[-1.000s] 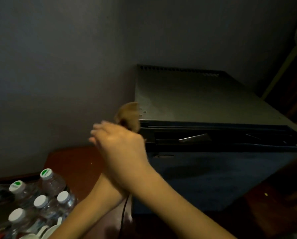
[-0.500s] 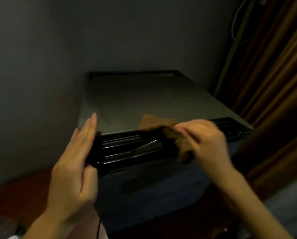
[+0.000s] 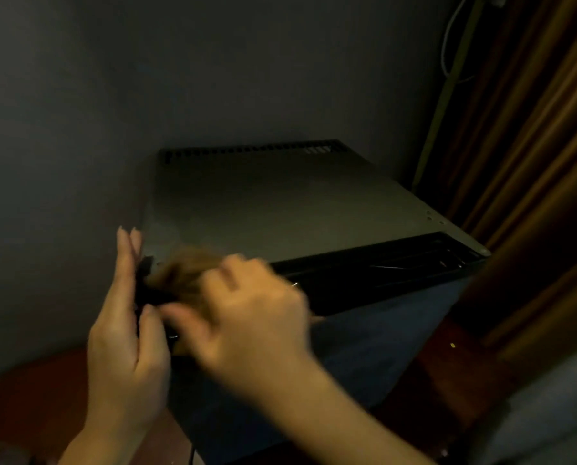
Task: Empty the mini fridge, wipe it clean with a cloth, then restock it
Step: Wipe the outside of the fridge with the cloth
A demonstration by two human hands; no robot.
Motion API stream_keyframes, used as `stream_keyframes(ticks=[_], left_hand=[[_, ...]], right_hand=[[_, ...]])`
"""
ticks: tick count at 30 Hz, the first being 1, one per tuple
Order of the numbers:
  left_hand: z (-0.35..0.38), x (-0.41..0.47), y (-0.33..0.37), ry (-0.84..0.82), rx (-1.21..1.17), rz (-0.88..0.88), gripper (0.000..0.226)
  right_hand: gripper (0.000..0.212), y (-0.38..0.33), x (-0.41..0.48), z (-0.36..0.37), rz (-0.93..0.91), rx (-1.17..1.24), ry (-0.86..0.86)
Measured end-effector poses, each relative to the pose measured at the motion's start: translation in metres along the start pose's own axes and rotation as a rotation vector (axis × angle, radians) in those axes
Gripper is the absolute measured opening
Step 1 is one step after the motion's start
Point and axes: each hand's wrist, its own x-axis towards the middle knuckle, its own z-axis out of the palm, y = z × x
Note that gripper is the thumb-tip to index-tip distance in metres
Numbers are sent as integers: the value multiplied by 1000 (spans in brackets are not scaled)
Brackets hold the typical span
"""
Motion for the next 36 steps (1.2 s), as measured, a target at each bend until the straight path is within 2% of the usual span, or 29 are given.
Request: stream_keyframes(ticks=[2,4,6,8,10,12,14,17,19,22,26,29,31,33,36], left_hand=[[-2,-2,-3,-13,-75,-6,69],[-1,-3,-4,0,-114,-13,69],[2,-3,-5,25,-161,-22,69],[7,-2,-7,77,-223,-41,70],[11,-1,-8,128,-294,-93,73],[13,-1,-7,156,-354,-138,73],[14,-2,-3,167,-394,-157,74],[12,-4,-2,166,-441,-156,75],[10,-6,-3,161,-504,-159,75],[6,-6,-2,168,-577,-145,68],[-1,-8,-5,219,-689,-221,60],[-9,-15,-11,237,-663,-256,64],[-15,-21,-15,219,-653,-267,66],[-23,-26,-21,221,-642,-267,66],[-31,-27,-32,233,-616,-307,63]], right_hand=[[30,-16,3,8,-82,116,-61],[26,-1,6,3,-97,252,-96],[21,35,9,-13,-116,241,-29],[24,85,16,-35,16,111,118],[30,141,24,-53,265,-101,182],[35,178,27,-56,450,-241,27],[38,187,27,-48,493,-193,-125],[40,154,35,-36,373,-44,-190],[42,107,43,-24,169,53,-283],[57,29,52,8,-209,162,-426],[47,-16,76,34,-458,288,-578],[42,0,122,60,-438,324,-749],[42,16,167,91,-292,292,-804],[43,20,201,118,-153,250,-798],[41,20,209,133,-167,170,-744]])
